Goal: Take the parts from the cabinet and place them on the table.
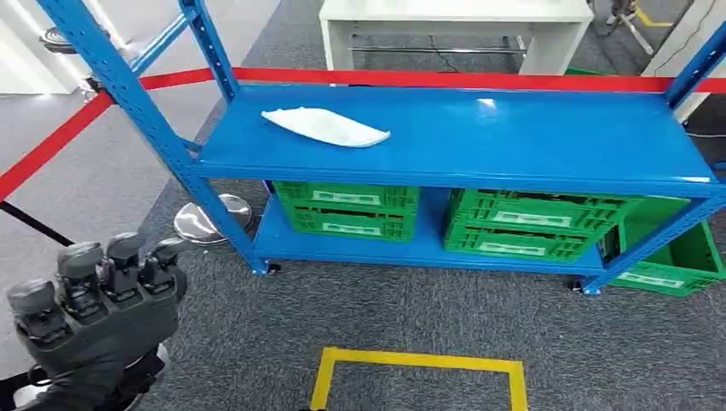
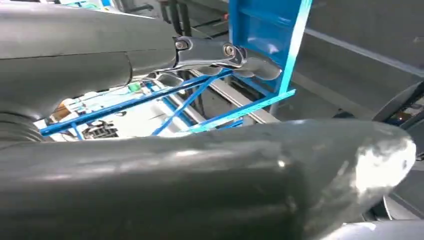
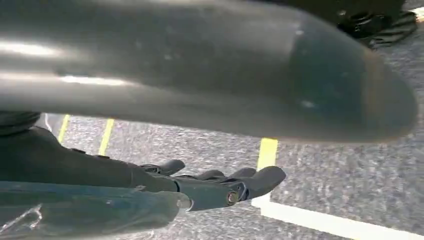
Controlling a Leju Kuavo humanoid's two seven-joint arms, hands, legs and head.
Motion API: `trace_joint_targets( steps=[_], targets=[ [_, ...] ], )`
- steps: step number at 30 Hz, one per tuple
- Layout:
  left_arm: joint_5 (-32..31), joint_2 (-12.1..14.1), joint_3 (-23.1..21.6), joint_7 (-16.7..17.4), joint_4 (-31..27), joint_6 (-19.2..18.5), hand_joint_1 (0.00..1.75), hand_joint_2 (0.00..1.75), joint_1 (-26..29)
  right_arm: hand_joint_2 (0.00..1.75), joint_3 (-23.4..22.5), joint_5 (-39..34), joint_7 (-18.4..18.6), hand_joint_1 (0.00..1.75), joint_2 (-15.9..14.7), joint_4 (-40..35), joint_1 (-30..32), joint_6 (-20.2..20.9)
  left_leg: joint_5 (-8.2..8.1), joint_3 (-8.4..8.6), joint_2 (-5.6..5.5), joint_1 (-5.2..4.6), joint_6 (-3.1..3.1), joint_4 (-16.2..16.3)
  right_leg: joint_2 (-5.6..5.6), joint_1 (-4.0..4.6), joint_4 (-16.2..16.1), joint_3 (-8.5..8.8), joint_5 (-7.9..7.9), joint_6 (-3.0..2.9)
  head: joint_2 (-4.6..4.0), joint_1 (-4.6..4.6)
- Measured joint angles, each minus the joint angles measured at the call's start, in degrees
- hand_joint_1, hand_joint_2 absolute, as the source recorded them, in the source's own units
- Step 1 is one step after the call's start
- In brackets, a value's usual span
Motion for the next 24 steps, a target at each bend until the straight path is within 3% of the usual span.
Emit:
trace_joint_targets(
  steps=[1, 2, 3, 4, 6, 7, 10, 11, 12, 13, 15, 16, 17, 18, 21, 22, 24],
  targets=[
    [0.0, 0.0, 0.0, 0.0, 0.0, 0.0, 0.0, 0.0, 0.0, 0.0, 0.0, 0.0, 0.0, 0.0, 0.0, 0.0, -0.1, -0.1, 0.47, 0.59, 0.0, -0.2, 0.29, -2.9, 0.08, 0.13, 0.2, 0.53, -0.43, 0.31, 0.0, 0.04],
    [-0.1, 0.0, -0.1, 0.0, 0.0, 0.0, 0.0, 0.0, 0.0, 0.0, 0.0, 0.1, 0.0, 0.0, 0.0, 0.0, -0.1, -0.2, -1.21, 0.93, -0.07, -0.33, 0.18, -4.1, 0.34, 0.18, 0.1, 0.36, -0.94, 0.74, 0.0, -0.29],
    [-0.2, -0.2, -0.1, 0.0, 0.0, 0.1, 0.0, 0.0, 0.1, 0.0, 0.1, 0.2, 0.1, 0.0, 0.0, 0.0, -0.1, -0.3, -1.16, 1.27, -0.07, -0.47, 0.22, -4.5, 0.25, 0.08, -0.7, 0.58, -1.31, 1.11, 0.0, -0.15],
    [-0.2, -0.3, -0.1, 0.0, -0.1, 0.2, 0.0, 0.0, 0.0, 0.0, 0.1, 0.2, 0.2, 0.0, 0.0, 0.0, 0.0, -0.3, -0.75, 1.51, -0.14, -0.42, 0.43, -5.2, 0.2, 0.08, 0.1, 1.47, -0.59, 1.64, 0.0, -0.17],
    [-0.2, -0.7, -0.3, 0.0, -0.2, 0.2, 0.0, 0.0, 0.0, 0.0, 0.1, 0.2, 0.1, 0.0, -0.2, 0.0, 0.0, -0.5, -0.57, 2.89, -0.13, -0.21, 0.99, -5.2, -0.16, -0.07, 0.1, 1.9, -1.73, 2.19, 0.02, -0.09],
    [-0.1, -0.8, -0.3, 0.0, -0.2, 0.2, 0.0, 0.0, -0.1, 0.0, 0.1, 0.2, -0.1, 0.0, -0.4, 0.0, -0.2, -0.7, -0.88, 3.3, -0.08, -0.22, 1.39, -5.2, -0.41, -0.01, 2.6, 0.82, -2.26, 2.42, 0.0, -0.04],
    [0.2, -1.4, -0.8, -0.2, -0.1, 0.1, 0.0, 0.0, -0.2, 0.0, 0.1, -0.4, -0.6, 0.0, -0.9, 0.0, 0.0, -1.1, -1.99, 4.09, -0.02, -0.26, 1.88, -5.2, -0.53, -0.03, 15.7, -7.61, -7.58, 2.81, 0.0, 0.07],
    [0.4, -1.6, -1.0, -0.4, -0.1, 0.1, 0.0, 0.0, -0.2, 0.0, 0.1, -0.5, -0.8, 0.0, -1.3, 0.0, 0.2, -1.4, -2.43, 4.57, -0.14, -0.25, 1.9, -5.2, -0.54, -0.04, 17.3, -9.39, -8.4, 2.82, 0.0, 0.09],
    [0.5, -1.7, -1.1, -0.7, -0.1, -0.1, 0.0, 0.0, -0.2, 0.0, 0.1, -0.6, -0.9, 0.0, -1.6, -0.1, 0.3, -1.7, -2.89, 5.17, -0.23, -0.22, 1.84, -5.2, -0.55, -0.07, 16.4, -9.87, -7.66, 2.97, 0.0, 0.09],
    [0.7, -2.0, -1.2, -1.0, -0.1, -0.3, 0.0, 0.0, -0.2, 0.0, 0.0, -0.8, -1.0, 0.0, -2.1, -0.2, 0.4, -1.9, -3.42, 5.92, -0.28, -0.16, 1.72, -5.2, -0.58, -0.11, 13.5, -9.34, -5.67, 3.06, 0.0, 0.13],
    [0.9, -2.7, -1.6, -1.4, 0.0, -0.4, 0.0, 0.0, -0.4, 0.0, -0.1, -1.1, -1.0, 0.0, -2.7, -0.3, 0.5, -2.2, -4.73, 7.72, -0.23, 0.05, 1.16, -5.1, -0.73, -0.24, 3.7, -6.35, 1.64, 3.4, 0.0, 0.13],
    [0.9, -2.9, -1.7, -1.6, 0.0, -0.4, 0.0, 0.0, -0.6, 0.0, -0.1, -1.2, -1.0, 0.0, -2.8, -0.3, 0.7, -2.3, -5.35, 8.13, -0.19, -0.24, 0.74, -5.0, -1.1, -0.36, 0.5, -5.96, 5.36, 3.7, 0.0, 0.28],
    [0.9, -3.0, -1.9, -1.8, 0.1, -0.5, 0.0, 0.0, -0.7, 0.0, -0.1, -1.2, -1.1, 0.0, -2.8, -0.3, 0.6, -2.4, -5.65, 8.31, -0.19, -0.36, 0.62, -4.8, -1.12, -0.23, 0.3, -5.92, 3.44, 2.17, 0.0, 0.35],
    [1.0, -3.1, -2.1, -2.1, 0.1, -0.5, 0.0, 0.0, -1.0, 0.0, -0.1, -1.2, -1.0, 0.0, -2.9, -0.3, 0.6, -2.5, -5.93, 8.15, -0.18, -0.39, 0.43, -4.9, -0.99, -0.15, 0.4, -5.53, 4.34, 1.72, 0.0, 0.07],
    [1.2, -3.2, -2.2, -2.5, 0.1, -0.9, 0.0, 0.0, -1.2, 0.0, -0.2, -1.2, -1.2, 0.0, -3.0, -0.3, 0.7, -2.5, -6.03, 8.22, -0.18, -0.26, -0.19, -4.2, -0.69, -0.33, 0.2, -4.99, 4.27, 0.75, 0.0, 0.11],
    [1.3, -3.2, -2.2, -2.7, 0.1, -1.1, 0.0, 0.0, -1.4, 0.0, -0.2, -1.0, -1.4, 0.0, -3.0, -0.4, 0.7, -2.5, -6.15, 7.04, -0.16, -0.25, -0.53, -1.8, -0.7, -0.35, 0.1, -4.67, 4.06, 0.44, 0.0, 0.04],
    [1.6, -3.2, -2.2, -3.0, 0.2, -1.4, 0.0, 0.0, -1.5, 0.0, -0.2, -0.8, -1.5, 0.0, -3.2, -0.4, 0.6, -2.4, -9.06, 1.77, -0.16, -0.03, -1.16, 6.5, -0.69, -0.29, 0.1, -4.3, 3.46, -0.01, 0.0, -0.09]
  ],
)
